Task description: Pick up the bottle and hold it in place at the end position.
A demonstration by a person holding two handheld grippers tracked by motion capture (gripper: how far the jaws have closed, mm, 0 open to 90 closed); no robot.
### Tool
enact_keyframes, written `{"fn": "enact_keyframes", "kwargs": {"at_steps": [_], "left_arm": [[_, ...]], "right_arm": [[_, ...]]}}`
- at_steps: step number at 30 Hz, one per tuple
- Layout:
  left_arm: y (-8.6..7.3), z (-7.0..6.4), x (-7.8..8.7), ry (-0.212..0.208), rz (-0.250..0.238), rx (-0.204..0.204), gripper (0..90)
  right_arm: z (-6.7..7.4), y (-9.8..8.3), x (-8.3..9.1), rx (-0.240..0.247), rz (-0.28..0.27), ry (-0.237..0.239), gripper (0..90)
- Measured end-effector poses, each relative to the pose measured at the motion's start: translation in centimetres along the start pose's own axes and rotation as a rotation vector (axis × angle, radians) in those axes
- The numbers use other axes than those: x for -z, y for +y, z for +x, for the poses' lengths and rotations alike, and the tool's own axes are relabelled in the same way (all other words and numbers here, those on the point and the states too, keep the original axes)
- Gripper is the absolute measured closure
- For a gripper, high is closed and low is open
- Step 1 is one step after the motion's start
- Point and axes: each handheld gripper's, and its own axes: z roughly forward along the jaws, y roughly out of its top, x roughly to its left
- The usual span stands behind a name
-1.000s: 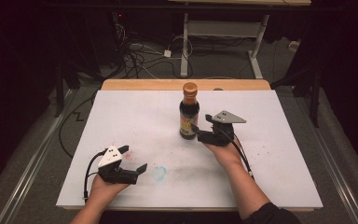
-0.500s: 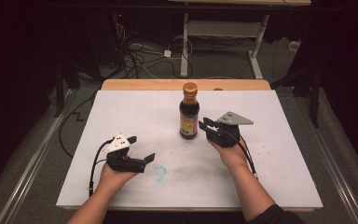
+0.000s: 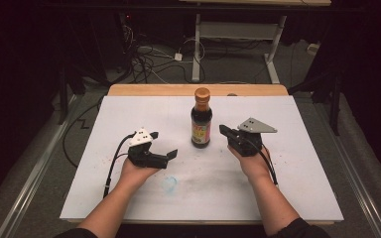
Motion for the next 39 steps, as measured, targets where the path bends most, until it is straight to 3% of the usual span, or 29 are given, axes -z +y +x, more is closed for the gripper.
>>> {"fn": "enact_keyframes", "kwargs": {"at_steps": [7, 12, 18, 31, 39], "left_arm": [[0.2, -0.4, -2.1, -0.026, 0.022, 0.002, 0.0], [0.1, -0.4, -3.4, -0.024, 0.04, 0.016, 0.0], [0.2, -0.6, -4.7, -0.03, 0.043, 0.012, 0.0], [-0.2, -1.2, -7.2, -0.029, 0.075, -0.001, 0.0], [0.0, -1.6, -8.7, -0.036, 0.068, -0.003, 0.0]], "right_arm": [[-0.1, 0.1, 0.3, 0.003, 0.006, -0.005, 90.0], [-0.1, 0.4, 0.5, -0.004, 0.023, 0.029, 90.0], [-0.2, 0.8, 0.6, 0.006, 0.019, 0.037, 90.0], [-0.7, 1.3, 0.9, -0.002, 0.011, 0.02, 90.0], [-0.9, 1.6, 1.0, 0.008, 0.015, 0.019, 90.0]]}}
